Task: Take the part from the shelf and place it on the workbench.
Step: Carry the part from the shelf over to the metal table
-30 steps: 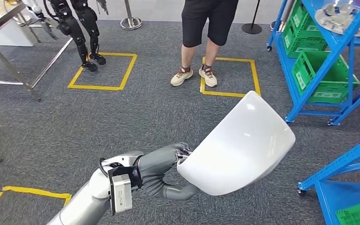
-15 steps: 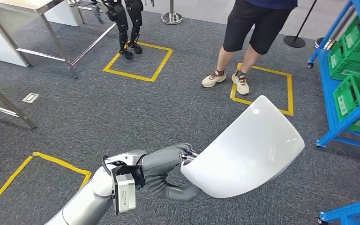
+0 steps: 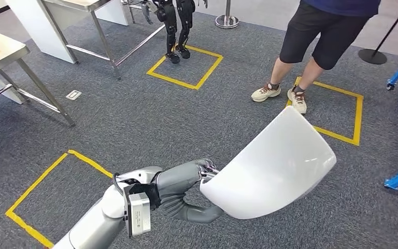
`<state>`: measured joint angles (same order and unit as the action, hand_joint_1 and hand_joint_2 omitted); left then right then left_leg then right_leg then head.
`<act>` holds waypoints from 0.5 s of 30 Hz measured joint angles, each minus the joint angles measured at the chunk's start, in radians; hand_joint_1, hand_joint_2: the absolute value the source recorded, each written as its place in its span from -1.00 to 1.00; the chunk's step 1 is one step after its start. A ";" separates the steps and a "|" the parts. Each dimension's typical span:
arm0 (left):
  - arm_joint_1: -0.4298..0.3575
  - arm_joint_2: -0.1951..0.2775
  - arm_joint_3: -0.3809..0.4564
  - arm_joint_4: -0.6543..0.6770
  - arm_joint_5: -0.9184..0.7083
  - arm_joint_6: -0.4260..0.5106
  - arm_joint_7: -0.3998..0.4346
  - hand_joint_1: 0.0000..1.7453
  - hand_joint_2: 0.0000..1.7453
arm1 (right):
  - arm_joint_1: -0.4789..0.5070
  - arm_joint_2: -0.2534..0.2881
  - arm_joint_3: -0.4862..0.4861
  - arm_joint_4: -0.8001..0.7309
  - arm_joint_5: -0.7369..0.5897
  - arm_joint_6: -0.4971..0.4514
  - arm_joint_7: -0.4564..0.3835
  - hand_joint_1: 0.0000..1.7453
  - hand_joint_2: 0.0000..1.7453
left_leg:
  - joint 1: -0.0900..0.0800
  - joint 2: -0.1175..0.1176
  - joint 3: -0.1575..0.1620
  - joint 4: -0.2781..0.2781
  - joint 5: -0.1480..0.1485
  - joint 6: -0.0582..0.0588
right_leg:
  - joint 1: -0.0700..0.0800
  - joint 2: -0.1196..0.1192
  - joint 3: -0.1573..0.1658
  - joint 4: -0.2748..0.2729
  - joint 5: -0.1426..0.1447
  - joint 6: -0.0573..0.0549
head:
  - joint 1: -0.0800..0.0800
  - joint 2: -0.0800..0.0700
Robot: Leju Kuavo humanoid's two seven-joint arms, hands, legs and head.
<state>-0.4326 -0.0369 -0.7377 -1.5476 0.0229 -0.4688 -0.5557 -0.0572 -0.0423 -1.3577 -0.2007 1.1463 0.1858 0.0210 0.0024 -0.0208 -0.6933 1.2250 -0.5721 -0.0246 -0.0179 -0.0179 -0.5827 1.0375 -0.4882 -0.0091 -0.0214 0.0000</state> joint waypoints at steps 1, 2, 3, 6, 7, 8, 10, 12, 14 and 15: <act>0.001 0.000 -0.001 0.001 0.000 0.000 0.000 1.00 1.00 | 0.003 0.000 0.000 0.000 0.000 0.000 0.000 -1.00 -1.00 | 0.000 0.007 -0.028 0.061 -0.026 -0.001 | 0.002 -0.015 -0.001 0.000 -0.001 -0.001 | 0.000 0.000; 0.001 0.001 -0.002 0.002 0.000 0.000 0.000 1.00 1.00 | 0.004 0.000 0.000 0.000 0.000 0.000 0.000 -1.00 -1.00 | 0.000 0.010 -0.042 0.095 -0.034 -0.001 | 0.004 -0.030 -0.001 0.000 -0.001 -0.002 | -0.001 0.000; 0.002 0.001 -0.002 0.003 0.000 0.000 0.000 1.00 1.00 | 0.004 0.000 0.000 0.000 0.000 0.000 0.000 -1.00 -1.00 | 0.000 0.011 -0.036 0.090 -0.024 0.001 | 0.006 -0.044 0.000 0.000 -0.002 -0.003 | -0.001 0.000; 0.000 0.001 -0.003 0.004 0.000 -0.001 0.000 1.00 1.00 | 0.001 0.000 0.000 0.000 0.005 0.001 -0.002 -1.00 -1.00 | -0.008 0.058 0.071 -0.099 0.062 0.020 | 0.013 -0.084 0.008 0.001 -0.007 0.000 | 0.000 0.000; -0.001 0.001 -0.003 0.004 0.000 -0.002 -0.001 1.00 1.00 | 0.001 0.000 0.000 0.000 0.007 0.001 -0.002 -1.00 -1.00 | -0.012 0.077 0.100 -0.154 0.078 0.027 | 0.014 -0.094 0.011 0.001 -0.009 0.004 | 0.000 0.000; -0.002 0.001 -0.003 0.004 0.001 -0.003 -0.002 1.00 1.00 | 0.000 0.000 0.000 0.000 0.010 0.002 -0.001 -1.00 -1.00 | -0.016 0.087 0.112 -0.181 0.083 0.033 | 0.016 -0.104 0.013 0.001 -0.010 0.009 | 0.001 0.000; -0.002 0.001 -0.003 0.004 0.002 -0.006 -0.006 1.00 1.00 | -0.002 -0.001 0.000 0.000 0.012 0.003 0.001 -1.00 -1.00 | -0.019 0.070 0.109 -0.189 0.086 0.041 | 0.015 -0.125 0.018 -0.001 -0.011 0.020 | 0.002 0.000; -0.001 0.001 -0.002 0.004 0.002 -0.012 -0.009 1.00 1.00 | -0.007 -0.002 0.000 0.000 0.009 0.003 0.005 -1.00 -1.00 | -0.014 0.045 0.112 -0.199 0.095 0.051 | 0.011 -0.101 0.019 0.012 -0.024 0.032 | 0.003 0.000; -0.001 -0.004 -0.002 0.007 0.001 -0.019 -0.012 1.00 1.00 | -0.007 -0.002 0.000 0.000 0.003 0.002 0.011 -1.00 -1.00 | -0.006 0.022 0.116 -0.206 0.103 0.058 | 0.007 -0.031 -0.014 0.091 -0.072 0.042 | 0.008 0.000; -0.002 -0.006 -0.003 0.011 0.001 -0.023 -0.012 1.00 1.00 | -0.004 -0.002 0.000 0.000 0.000 0.001 0.013 -1.00 -1.00 | -0.005 0.010 0.115 -0.206 0.105 0.060 | 0.006 -0.005 -0.046 0.155 -0.104 0.044 | 0.010 0.000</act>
<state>-0.4343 -0.0434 -0.7408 -1.5368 0.0235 -0.4918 -0.5678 -0.0617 -0.0445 -1.3573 -0.2007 1.1466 0.1871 0.0344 -0.0023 -0.0113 -0.5785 1.0190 -0.4672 0.0357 -0.0119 -0.0231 -0.6284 1.1929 -0.5925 0.0352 -0.0109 0.0000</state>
